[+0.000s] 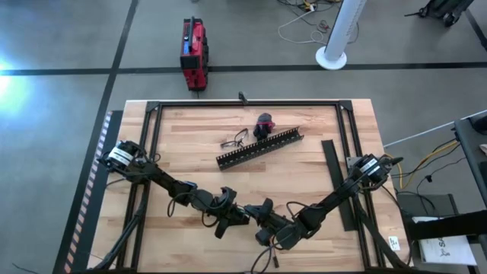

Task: Ziptie cables
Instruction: Wrap the cable wires with black zip tie

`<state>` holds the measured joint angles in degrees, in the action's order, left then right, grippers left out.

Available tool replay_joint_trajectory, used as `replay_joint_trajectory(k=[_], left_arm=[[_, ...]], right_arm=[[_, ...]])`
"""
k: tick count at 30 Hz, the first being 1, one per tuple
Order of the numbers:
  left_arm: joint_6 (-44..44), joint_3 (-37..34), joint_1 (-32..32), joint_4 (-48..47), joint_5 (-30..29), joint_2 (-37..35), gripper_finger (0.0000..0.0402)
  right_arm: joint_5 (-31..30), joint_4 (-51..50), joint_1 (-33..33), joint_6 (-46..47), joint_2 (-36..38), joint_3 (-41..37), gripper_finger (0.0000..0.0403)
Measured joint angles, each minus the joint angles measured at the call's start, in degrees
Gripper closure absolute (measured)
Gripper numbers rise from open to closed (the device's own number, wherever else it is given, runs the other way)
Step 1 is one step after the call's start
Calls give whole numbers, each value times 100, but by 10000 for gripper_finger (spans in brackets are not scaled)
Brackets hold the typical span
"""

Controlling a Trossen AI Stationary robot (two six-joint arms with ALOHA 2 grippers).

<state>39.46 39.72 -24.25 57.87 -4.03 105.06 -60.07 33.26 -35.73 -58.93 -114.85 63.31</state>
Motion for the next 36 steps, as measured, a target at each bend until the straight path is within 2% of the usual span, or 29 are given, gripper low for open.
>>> replay_joint_trajectory(k=[6, 28, 36], left_arm=[[0, 0, 0, -15, 42, -14, 379], [0, -9, 0, -328, 166, -219, 381], [0, -11, -5, -326, 189, -219, 381]], right_arm=[[-2, 0, 2, 0, 0, 0, 403], [12, 3, -45, -254, 0, 0, 403], [287, 4, -115, -480, 0, 0, 403]])
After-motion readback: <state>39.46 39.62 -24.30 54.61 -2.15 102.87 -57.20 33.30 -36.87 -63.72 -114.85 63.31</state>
